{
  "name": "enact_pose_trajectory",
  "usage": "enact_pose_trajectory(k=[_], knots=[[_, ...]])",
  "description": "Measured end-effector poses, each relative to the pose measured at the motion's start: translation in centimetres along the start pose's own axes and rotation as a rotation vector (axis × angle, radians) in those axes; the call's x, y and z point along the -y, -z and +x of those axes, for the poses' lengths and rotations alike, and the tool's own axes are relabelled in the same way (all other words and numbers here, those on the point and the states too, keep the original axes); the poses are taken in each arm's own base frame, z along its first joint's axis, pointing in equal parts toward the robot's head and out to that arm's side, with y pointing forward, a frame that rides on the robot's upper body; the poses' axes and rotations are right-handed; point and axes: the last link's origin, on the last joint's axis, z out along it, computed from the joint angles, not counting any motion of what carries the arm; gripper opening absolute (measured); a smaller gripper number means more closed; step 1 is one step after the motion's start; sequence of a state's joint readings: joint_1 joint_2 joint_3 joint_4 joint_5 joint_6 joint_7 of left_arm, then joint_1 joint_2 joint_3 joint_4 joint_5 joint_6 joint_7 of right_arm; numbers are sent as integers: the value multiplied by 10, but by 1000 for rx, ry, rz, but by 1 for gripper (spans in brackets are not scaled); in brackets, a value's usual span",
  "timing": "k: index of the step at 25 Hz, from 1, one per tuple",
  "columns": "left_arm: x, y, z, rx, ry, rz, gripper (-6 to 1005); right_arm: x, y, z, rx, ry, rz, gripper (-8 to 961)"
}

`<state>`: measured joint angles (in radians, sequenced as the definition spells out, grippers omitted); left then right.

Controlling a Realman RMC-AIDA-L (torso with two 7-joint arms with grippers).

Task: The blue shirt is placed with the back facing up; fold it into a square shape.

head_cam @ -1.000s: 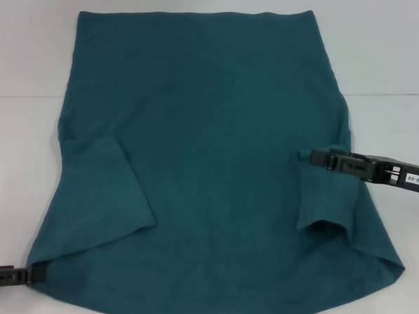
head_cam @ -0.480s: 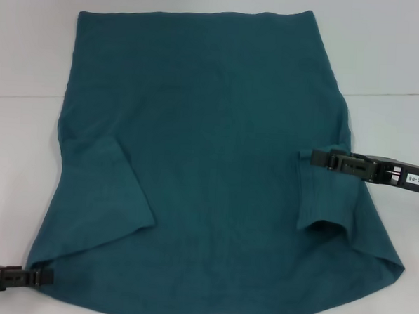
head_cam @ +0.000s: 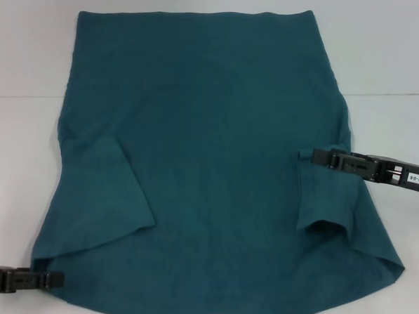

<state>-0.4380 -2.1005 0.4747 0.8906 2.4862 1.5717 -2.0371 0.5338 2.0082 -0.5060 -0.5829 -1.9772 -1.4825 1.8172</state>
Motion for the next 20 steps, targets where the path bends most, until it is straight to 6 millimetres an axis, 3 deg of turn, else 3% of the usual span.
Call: enact_pose_trajectory(k=[20], knots=[[-29, -22, 16, 44, -60, -127, 898, 1, 1, 1, 1, -3, 2, 899]])
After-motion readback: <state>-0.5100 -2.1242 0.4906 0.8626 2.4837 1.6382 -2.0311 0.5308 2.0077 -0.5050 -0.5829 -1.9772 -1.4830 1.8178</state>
